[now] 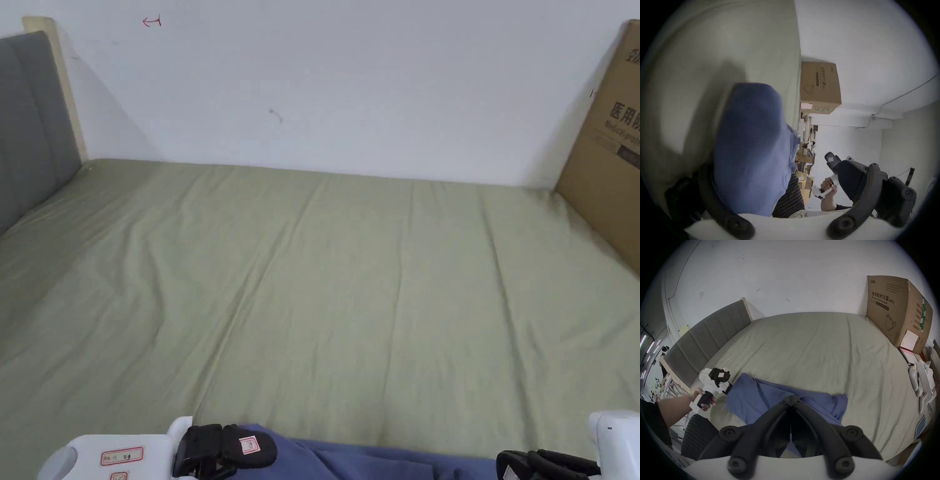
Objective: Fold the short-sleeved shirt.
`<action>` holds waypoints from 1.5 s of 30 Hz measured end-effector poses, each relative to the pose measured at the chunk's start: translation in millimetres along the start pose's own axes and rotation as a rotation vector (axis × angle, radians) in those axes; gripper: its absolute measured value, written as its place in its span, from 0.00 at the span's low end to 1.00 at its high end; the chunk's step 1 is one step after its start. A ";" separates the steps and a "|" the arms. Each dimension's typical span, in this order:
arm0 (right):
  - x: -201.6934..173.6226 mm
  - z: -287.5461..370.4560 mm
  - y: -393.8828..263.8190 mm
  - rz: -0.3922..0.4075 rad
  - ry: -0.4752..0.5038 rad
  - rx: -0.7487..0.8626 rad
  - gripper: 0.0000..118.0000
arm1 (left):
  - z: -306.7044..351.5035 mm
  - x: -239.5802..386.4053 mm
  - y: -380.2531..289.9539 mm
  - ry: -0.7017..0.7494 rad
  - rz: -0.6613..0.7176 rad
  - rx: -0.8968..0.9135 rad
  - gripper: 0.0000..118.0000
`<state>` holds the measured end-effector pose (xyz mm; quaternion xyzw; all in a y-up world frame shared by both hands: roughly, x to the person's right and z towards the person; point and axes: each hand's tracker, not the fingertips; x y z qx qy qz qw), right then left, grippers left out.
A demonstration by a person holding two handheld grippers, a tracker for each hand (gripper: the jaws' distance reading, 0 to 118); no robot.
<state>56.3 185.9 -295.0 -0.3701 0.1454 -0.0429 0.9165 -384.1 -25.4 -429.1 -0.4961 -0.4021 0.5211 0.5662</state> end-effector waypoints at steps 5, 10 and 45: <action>1.1 -6.8 -3.2 -0.023 0.003 -0.022 0.00 | 11.4 0.0 1.1 0.055 -0.020 0.028 0.48; 5.2 -11.6 -7.7 -0.069 0.017 -0.041 0.00 | 18.2 -4.8 -5.9 0.229 -0.021 0.091 0.08; 62.2 40.3 -29.2 -0.199 0.026 0.063 0.00 | -165.9 160.9 -54.9 0.746 -0.370 -0.102 0.14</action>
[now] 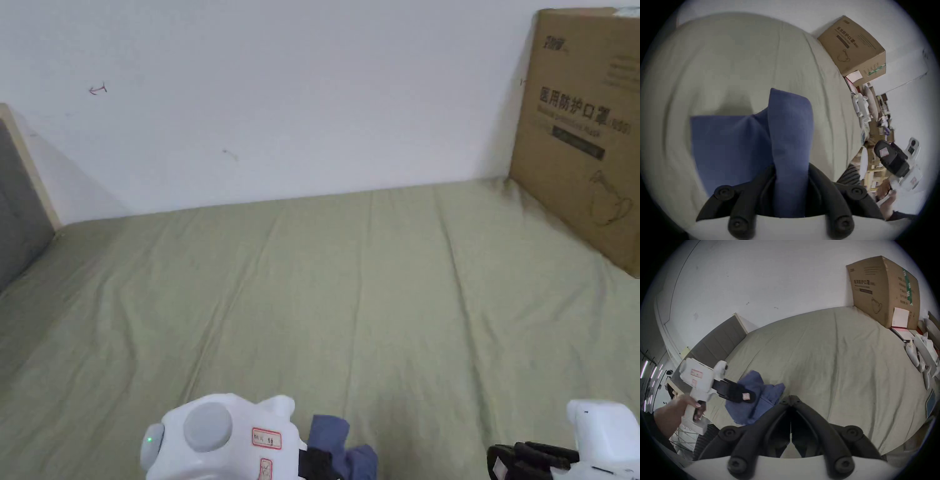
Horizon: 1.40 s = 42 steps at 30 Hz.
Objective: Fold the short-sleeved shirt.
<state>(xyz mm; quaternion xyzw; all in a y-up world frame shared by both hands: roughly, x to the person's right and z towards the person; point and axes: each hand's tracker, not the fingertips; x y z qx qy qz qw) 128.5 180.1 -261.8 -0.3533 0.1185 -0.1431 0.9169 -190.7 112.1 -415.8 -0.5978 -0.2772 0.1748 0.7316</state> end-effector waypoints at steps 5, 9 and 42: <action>6.5 9.2 -0.4 0.012 -0.017 0.022 0.00 | -0.9 -11.8 -4.0 -0.227 0.150 -0.046 0.95; 10.9 5.8 1.5 0.008 -0.009 0.028 0.00 | 35.1 -13.3 -5.8 -0.188 0.142 0.020 0.95; -5.6 32.9 40.1 0.022 0.049 0.151 0.00 | 56.6 53.6 -4.1 -0.135 -0.033 0.413 0.00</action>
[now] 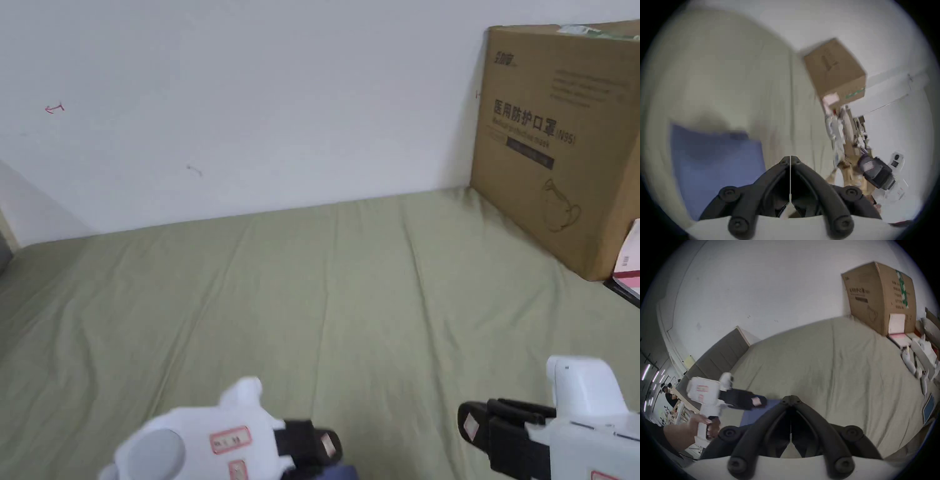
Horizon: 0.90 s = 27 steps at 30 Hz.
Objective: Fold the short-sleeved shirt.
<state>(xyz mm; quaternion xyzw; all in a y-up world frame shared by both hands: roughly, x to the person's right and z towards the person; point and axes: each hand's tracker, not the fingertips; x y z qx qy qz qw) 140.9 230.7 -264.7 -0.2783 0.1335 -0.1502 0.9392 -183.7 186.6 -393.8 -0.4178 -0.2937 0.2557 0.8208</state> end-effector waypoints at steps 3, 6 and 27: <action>-25.0 7.8 21.0 0.073 0.022 0.147 0.00 | 64.8 24.9 21.8 0.121 -0.200 0.284 0.00; -49.4 16.0 30.3 0.163 -0.041 0.330 0.00 | 109.7 44.1 19.1 0.304 -0.357 0.519 0.00; -48.4 -3.3 5.2 0.092 -0.288 0.467 0.00 | 125.6 24.2 -40.5 0.579 -0.445 0.794 0.00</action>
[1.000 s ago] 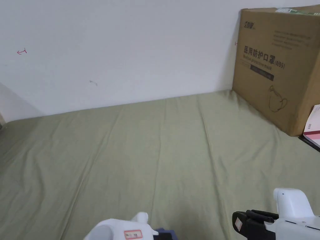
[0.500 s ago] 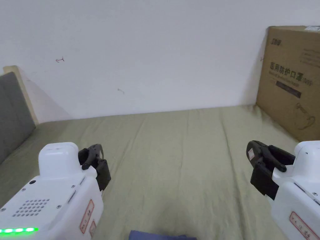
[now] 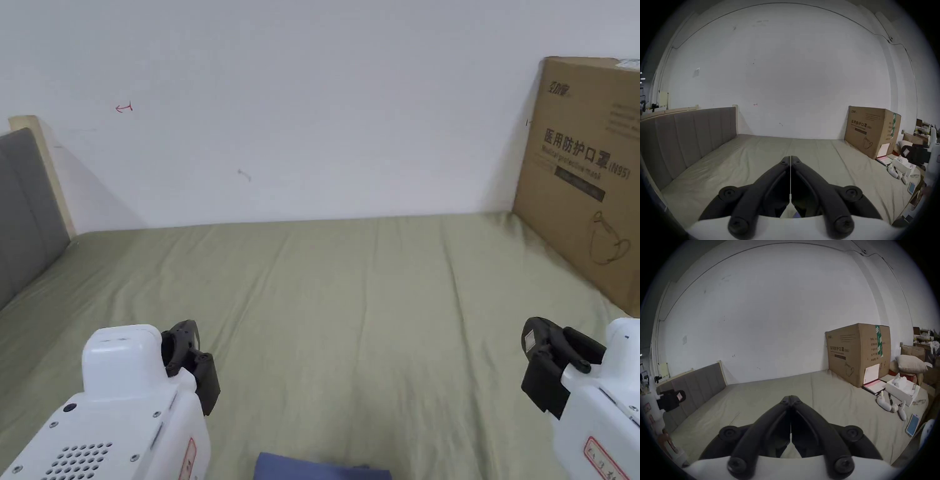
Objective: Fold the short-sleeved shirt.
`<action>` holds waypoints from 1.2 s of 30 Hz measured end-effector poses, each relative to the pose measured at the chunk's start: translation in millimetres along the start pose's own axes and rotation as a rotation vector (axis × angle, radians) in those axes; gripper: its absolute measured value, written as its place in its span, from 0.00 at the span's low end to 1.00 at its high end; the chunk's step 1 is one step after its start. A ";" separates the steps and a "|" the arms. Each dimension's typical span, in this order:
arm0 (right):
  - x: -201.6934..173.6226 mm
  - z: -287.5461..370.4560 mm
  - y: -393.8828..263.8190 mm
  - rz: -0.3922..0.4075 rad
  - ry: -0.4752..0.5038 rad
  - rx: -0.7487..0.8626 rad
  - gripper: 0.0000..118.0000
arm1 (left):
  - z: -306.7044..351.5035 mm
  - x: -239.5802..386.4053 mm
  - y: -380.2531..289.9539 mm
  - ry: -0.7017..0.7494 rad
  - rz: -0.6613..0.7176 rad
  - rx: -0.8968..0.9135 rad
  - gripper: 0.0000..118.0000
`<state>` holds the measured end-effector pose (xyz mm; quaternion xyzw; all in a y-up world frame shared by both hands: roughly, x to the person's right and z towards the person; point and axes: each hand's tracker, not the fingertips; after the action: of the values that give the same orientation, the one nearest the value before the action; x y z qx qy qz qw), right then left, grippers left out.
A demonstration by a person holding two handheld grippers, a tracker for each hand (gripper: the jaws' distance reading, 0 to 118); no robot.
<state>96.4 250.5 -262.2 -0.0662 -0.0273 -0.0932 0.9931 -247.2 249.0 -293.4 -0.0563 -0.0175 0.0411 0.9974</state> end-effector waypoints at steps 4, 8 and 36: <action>-4.0 4.6 1.9 -0.040 0.115 0.014 0.00 | -3.6 -3.8 -5.4 -0.001 0.005 -0.044 0.00; -15.4 -30.6 -27.9 -0.084 0.364 -0.359 0.00 | -4.0 -16.7 -12.9 0.016 -0.007 -0.138 0.00; 2.1 -101.3 -193.7 -0.409 0.336 -1.005 0.00 | -139.7 -96.2 -224.7 -0.833 0.941 -1.009 0.99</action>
<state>66.2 47.7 -337.8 -0.5084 0.1665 -0.2943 0.7920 -319.4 2.9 -409.5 -0.4816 -0.3790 0.4617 0.6414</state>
